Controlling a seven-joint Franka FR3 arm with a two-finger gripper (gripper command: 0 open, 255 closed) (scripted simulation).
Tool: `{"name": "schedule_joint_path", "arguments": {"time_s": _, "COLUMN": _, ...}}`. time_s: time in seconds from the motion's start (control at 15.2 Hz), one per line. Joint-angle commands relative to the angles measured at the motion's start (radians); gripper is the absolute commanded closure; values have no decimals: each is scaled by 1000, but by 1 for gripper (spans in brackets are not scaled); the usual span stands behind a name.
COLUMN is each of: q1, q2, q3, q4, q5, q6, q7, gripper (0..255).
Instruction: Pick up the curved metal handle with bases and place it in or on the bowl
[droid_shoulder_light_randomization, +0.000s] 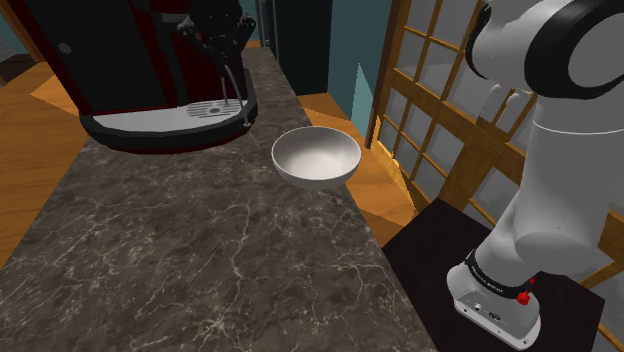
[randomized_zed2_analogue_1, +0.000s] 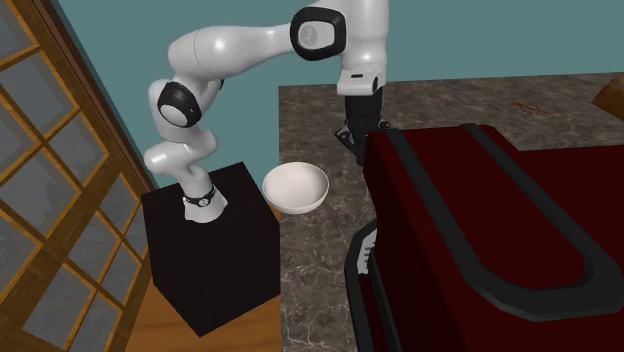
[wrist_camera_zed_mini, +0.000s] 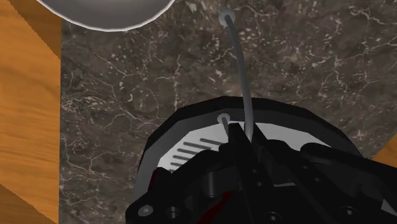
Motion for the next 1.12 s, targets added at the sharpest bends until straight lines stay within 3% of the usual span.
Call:
{"name": "schedule_joint_path", "arguments": {"time_s": 0.0, "q1": -29, "q2": -49, "q3": 5, "q4": -46, "q5": 29, "q6": 4, "q7": -8, "gripper": 255}}
{"name": "schedule_joint_path", "arguments": {"time_s": 0.2, "q1": -126, "q2": -216, "q3": 9, "q4": -226, "q5": 138, "q6": 50, "q7": -46, "gripper": 255}}
{"name": "schedule_joint_path", "arguments": {"time_s": 0.46, "q1": -194, "q2": -419, "q3": -33, "q4": -402, "q5": 272, "q6": 73, "q7": -123, "gripper": 255}}
{"name": "schedule_joint_path", "arguments": {"time_s": 0.79, "q1": -209, "q2": -635, "q3": -121, "q4": -559, "q5": 390, "q6": 53, "q7": -220, "gripper": 255}}
{"name": "schedule_joint_path", "arguments": {"time_s": 1.06, "q1": -201, "q2": -689, "q3": -143, "q4": -643, "q5": 412, "q6": 89, "q7": -237, "gripper": 255}}
